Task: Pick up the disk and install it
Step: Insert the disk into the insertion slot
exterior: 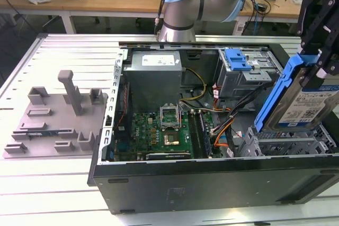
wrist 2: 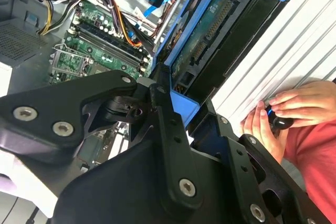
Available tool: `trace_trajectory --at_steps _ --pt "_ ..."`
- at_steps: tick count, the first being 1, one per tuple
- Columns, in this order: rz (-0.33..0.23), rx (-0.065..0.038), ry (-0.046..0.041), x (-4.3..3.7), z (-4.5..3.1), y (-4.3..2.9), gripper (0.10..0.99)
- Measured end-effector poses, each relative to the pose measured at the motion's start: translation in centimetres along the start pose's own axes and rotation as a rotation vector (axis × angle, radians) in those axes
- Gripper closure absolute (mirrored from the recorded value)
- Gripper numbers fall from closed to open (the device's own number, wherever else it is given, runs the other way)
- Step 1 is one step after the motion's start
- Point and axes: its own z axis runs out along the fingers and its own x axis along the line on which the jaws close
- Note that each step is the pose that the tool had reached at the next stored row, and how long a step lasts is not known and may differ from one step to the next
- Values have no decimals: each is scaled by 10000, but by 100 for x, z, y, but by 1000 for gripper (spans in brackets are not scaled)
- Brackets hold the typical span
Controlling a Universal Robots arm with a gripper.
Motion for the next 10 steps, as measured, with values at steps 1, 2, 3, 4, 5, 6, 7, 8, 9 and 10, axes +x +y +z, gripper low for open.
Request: trace_trajectory --at_steps 1,2,3,4,5,6,7,8,9,10 --pt "0 0 0 0 4 0 722" --pt "0 0 0 0 8 0 722" --pt "0 0 0 0 10 0 722" --pt "0 0 1 0 13 0 722" --pt "1 0 0 0 17 0 722" --pt "1 0 0 0 20 0 722" --pt "1 0 0 0 24 0 722" --pt "1 0 0 0 27 0 722" --pt "3 0 0 0 31 0 722" --pt "5 0 -1 0 35 0 722"
